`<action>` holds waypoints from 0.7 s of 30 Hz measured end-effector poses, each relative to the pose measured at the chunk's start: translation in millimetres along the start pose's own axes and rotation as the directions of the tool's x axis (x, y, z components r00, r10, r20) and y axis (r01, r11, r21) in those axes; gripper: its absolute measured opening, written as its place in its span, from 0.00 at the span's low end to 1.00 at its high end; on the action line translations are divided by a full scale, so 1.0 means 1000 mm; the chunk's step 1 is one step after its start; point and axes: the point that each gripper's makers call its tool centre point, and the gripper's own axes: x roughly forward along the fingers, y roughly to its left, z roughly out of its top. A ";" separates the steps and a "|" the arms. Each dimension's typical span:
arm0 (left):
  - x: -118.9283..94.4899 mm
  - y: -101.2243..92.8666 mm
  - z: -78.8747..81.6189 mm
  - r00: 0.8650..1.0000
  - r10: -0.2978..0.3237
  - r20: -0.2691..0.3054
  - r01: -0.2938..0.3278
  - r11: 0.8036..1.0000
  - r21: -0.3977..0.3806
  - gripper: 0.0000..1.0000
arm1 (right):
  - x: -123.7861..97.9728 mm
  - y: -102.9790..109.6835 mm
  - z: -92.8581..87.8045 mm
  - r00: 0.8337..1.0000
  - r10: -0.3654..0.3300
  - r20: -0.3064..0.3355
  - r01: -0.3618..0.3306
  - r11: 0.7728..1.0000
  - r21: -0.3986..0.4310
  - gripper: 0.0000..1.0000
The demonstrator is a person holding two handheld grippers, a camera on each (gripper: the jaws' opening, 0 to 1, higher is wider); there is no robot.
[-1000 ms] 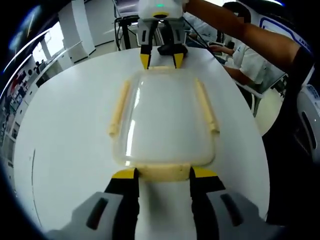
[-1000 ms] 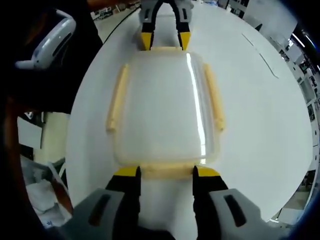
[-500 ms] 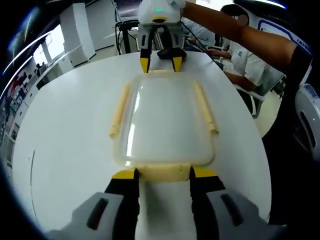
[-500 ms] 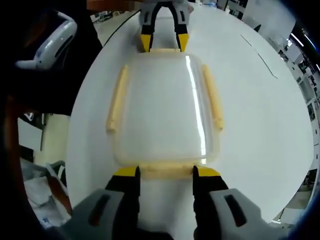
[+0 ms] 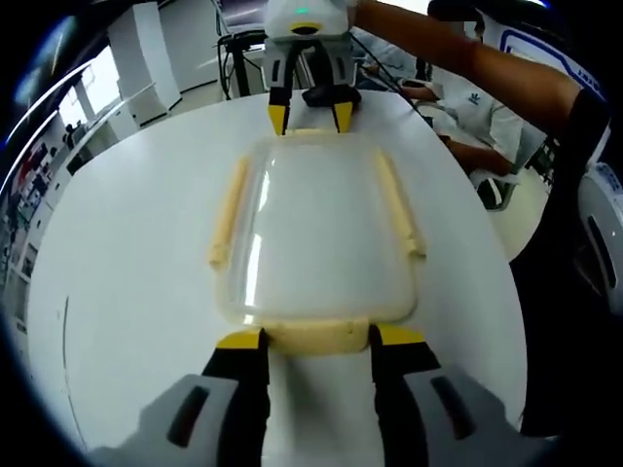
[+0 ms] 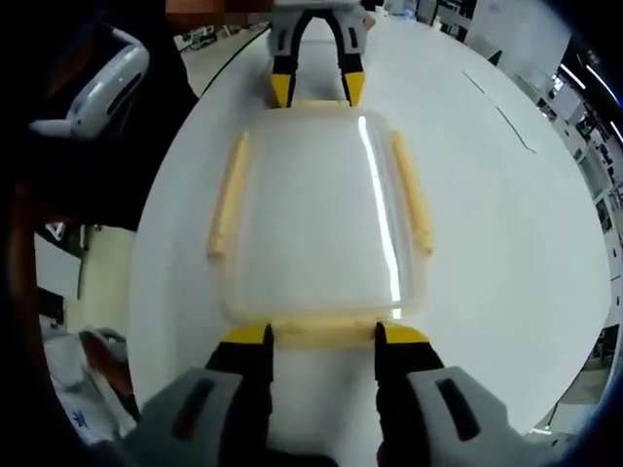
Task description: Snap each plastic latch of the storage box into its locked position after aligning the lid with the box until every specified latch is closed and the lid sits flush.
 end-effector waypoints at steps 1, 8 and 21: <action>0.000 -0.001 0.000 1.000 0.001 -0.002 -0.001 1.000 -0.002 0.38 | 0.000 0.001 0.000 1.000 0.001 0.000 -0.001 1.000 -0.005 0.37; -0.001 -0.001 -0.001 1.000 0.000 0.003 0.000 1.000 0.007 0.38 | 0.001 0.000 0.001 1.000 0.006 0.025 -0.006 1.000 -0.002 0.38; -0.004 -0.002 -0.003 1.000 0.007 0.010 -0.006 1.000 -0.015 0.35 | 0.000 -0.003 0.003 0.998 0.008 0.062 -0.007 1.000 -0.016 0.34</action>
